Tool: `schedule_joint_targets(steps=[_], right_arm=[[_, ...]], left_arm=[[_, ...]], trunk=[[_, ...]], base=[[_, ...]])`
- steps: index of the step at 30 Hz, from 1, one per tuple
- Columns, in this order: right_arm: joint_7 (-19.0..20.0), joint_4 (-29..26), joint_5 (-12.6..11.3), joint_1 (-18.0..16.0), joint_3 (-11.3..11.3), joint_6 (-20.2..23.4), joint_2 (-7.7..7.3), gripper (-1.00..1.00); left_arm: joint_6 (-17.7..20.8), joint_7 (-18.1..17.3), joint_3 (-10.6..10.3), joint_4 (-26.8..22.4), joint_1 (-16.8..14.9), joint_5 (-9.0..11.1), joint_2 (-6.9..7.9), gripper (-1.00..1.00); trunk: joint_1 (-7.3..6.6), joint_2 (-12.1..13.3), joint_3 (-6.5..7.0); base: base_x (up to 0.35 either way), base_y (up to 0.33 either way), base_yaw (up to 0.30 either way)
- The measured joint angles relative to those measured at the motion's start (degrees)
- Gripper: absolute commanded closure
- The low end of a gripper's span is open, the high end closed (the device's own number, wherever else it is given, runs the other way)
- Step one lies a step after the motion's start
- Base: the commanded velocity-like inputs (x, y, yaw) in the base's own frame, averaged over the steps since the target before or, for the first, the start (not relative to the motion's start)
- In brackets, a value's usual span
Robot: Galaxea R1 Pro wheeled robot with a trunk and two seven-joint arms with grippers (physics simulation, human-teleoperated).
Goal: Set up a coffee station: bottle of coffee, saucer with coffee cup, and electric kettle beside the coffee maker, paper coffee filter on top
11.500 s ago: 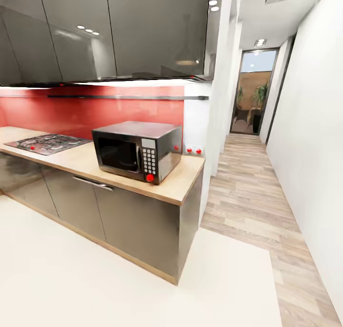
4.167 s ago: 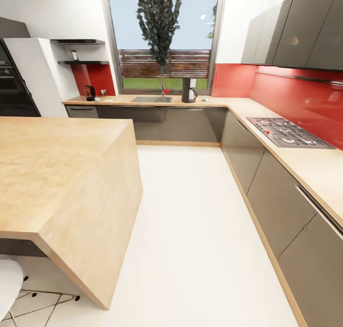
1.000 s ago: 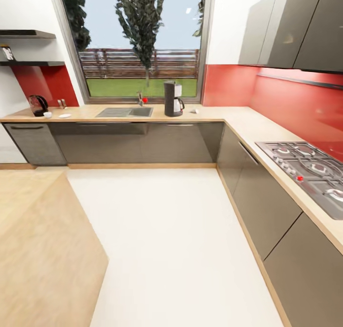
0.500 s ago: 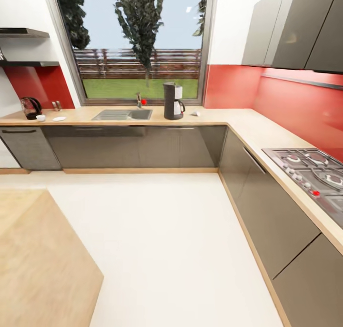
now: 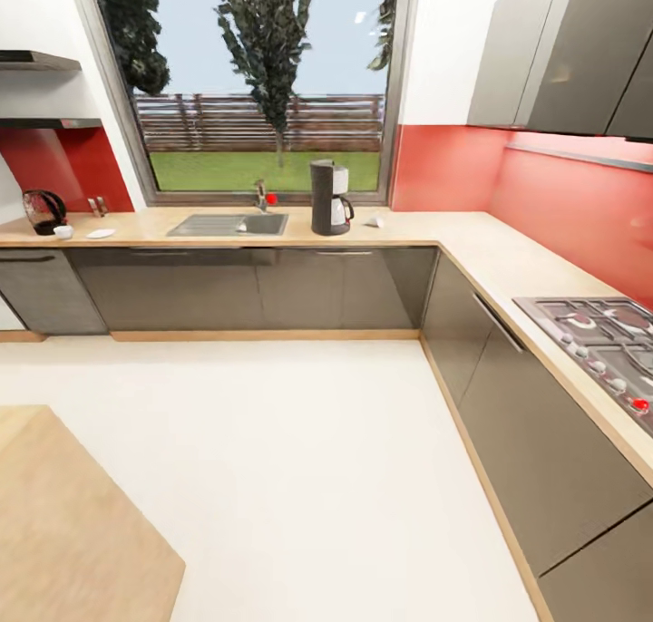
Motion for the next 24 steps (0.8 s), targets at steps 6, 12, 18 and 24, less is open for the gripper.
schedule_joint_targets(steps=[6,12,18,24], right_arm=[[0.0,0.0,0.0,0.0,0.0,0.0,0.00,-1.00],[0.0,0.0,0.0,0.0,0.0,0.0,0.00,-1.00],[0.0,0.0,0.0,0.0,0.0,0.0,0.00,-1.00],[0.0,-0.1,0.0,0.0,0.0,0.0,0.00,-1.00]], left_arm=[[0.0,0.0,0.0,0.0,0.0,0.0,0.00,-1.00],[0.0,0.0,0.0,0.0,0.0,0.0,0.00,-1.00],[0.0,0.0,0.0,0.0,0.0,0.0,0.00,-1.00],[0.0,0.0,0.0,0.0,0.0,0.0,0.00,-1.00]], trunk=[[0.00,0.0,0.49],[0.00,0.0,1.02],[0.00,0.0,1.56],[0.00,0.0,2.09]], base=[[0.339,0.000,0.000],[0.339,0.000,0.000],[0.339,0.000,0.000],[0.339,0.000,0.000]])
